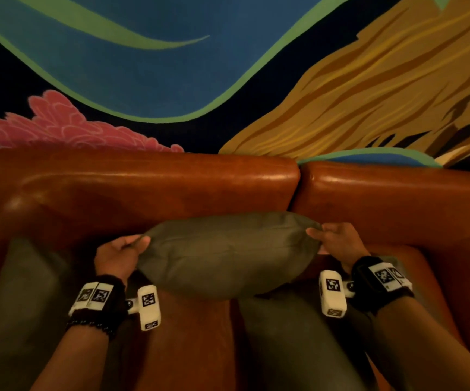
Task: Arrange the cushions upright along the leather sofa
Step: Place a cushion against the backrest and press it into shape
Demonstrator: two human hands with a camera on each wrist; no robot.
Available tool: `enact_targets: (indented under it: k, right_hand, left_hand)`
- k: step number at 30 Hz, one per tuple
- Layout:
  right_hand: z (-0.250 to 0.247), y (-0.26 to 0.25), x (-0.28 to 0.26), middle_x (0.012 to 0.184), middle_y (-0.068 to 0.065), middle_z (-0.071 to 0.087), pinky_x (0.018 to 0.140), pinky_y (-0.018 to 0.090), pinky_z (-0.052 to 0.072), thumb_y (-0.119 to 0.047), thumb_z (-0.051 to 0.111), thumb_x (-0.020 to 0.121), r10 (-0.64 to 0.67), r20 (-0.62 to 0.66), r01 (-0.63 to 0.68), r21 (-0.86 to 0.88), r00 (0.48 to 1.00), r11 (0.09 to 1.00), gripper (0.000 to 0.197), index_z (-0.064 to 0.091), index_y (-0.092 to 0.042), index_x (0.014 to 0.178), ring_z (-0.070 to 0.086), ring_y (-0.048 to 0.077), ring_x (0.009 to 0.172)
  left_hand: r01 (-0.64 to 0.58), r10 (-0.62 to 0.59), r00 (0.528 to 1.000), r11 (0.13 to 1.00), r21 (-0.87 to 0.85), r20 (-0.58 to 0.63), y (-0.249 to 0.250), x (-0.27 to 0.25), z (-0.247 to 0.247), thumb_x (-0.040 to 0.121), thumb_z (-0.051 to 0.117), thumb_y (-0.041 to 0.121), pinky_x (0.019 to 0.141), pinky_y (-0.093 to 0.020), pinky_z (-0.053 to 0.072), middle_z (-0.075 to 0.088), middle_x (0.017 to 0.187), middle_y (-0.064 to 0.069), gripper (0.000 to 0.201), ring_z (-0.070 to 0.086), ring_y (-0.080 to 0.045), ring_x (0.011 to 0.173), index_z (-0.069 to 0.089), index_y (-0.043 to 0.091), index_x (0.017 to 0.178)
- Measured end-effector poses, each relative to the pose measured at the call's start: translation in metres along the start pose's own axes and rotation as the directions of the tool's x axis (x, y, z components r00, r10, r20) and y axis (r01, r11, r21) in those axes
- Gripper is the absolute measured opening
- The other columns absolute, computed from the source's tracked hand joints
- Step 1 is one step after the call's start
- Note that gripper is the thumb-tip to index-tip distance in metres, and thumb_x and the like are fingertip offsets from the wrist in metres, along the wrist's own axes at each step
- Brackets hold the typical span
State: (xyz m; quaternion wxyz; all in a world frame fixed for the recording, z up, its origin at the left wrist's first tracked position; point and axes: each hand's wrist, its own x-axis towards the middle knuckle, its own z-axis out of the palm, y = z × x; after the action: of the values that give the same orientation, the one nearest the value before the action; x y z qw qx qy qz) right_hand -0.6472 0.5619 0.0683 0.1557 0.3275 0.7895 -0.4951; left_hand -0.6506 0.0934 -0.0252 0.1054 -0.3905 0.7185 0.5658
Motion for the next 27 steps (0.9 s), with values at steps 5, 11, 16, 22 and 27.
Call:
enact_targets:
  k: [5, 11, 16, 22, 27]
  right_hand:
    - [0.017, 0.014, 0.028, 0.118, 0.02, 0.072, 0.072, 0.045, 0.065, -0.013, 0.078, 0.098, 0.269, -0.046, -0.266, 0.072, 0.962, 0.961, 0.036, 0.066, 0.002, 0.129, 0.07, 0.028, 0.086]
    - [0.021, 0.014, 0.052, 0.101, 0.022, 0.075, 0.086, 0.056, 0.066, -0.009, 0.077, 0.097, 0.322, -0.114, -0.322, 0.016, 0.94, 0.946, 0.015, 0.069, 0.004, 0.098, 0.075, 0.038, 0.085]
    - [0.015, 0.002, 0.072, 0.09, 0.019, 0.072, 0.064, 0.043, 0.06, -0.015, 0.082, 0.093, 0.334, -0.156, -0.339, -0.005, 0.929, 0.941, 0.025, 0.067, 0.006, 0.093, 0.069, 0.033, 0.072]
    - [0.021, 0.003, 0.063, 0.088, 0.006, 0.063, 0.059, 0.031, 0.051, -0.033, 0.073, 0.1, 0.287, -0.136, -0.262, 0.171, 0.948, 0.95, 0.022, 0.068, -0.012, 0.097, 0.057, 0.017, 0.065]
    - [0.021, 0.048, -0.006, 0.13, 0.012, 0.071, 0.095, 0.047, 0.06, -0.053, 0.084, 0.086, 0.339, 0.068, -0.338, 0.39, 0.938, 0.857, 0.052, 0.069, -0.018, 0.122, 0.064, 0.018, 0.093]
  left_hand:
    - [-0.081, 0.075, 0.997, 0.962, 0.259, 0.035, 0.041, 0.014, 0.029, 0.08, 0.087, 0.031, 0.061, -0.04, 0.065, 0.076, 0.099, -0.006, 0.023, 0.073, -0.025, 0.076, 0.077, 0.028, 0.101]
    - [-0.084, 0.046, 0.994, 0.906, 0.415, 0.101, 0.052, 0.026, 0.05, 0.088, 0.081, 0.026, 0.041, -0.028, 0.053, 0.077, 0.091, -0.004, 0.018, 0.068, -0.026, 0.046, 0.074, 0.022, 0.104]
    - [-0.011, -0.025, 0.994, 0.947, 0.322, 0.108, 0.051, 0.041, 0.063, 0.082, 0.086, 0.028, 0.051, -0.033, 0.056, 0.077, 0.093, -0.012, 0.034, 0.069, -0.031, 0.061, 0.075, 0.013, 0.111]
    - [-0.038, 0.051, 0.998, 0.959, 0.279, -0.039, 0.042, 0.027, 0.058, 0.075, 0.08, 0.064, 0.107, -0.048, 0.05, 0.066, 0.133, -0.002, 0.073, 0.063, -0.027, 0.12, 0.063, 0.025, 0.133]
    - [0.232, -0.203, 0.96, 0.961, -0.147, 0.193, -0.009, -0.079, 0.043, 0.078, 0.07, 0.074, 0.092, -0.038, 0.053, 0.069, 0.117, 0.007, 0.073, 0.068, -0.016, 0.098, 0.056, 0.031, 0.135]
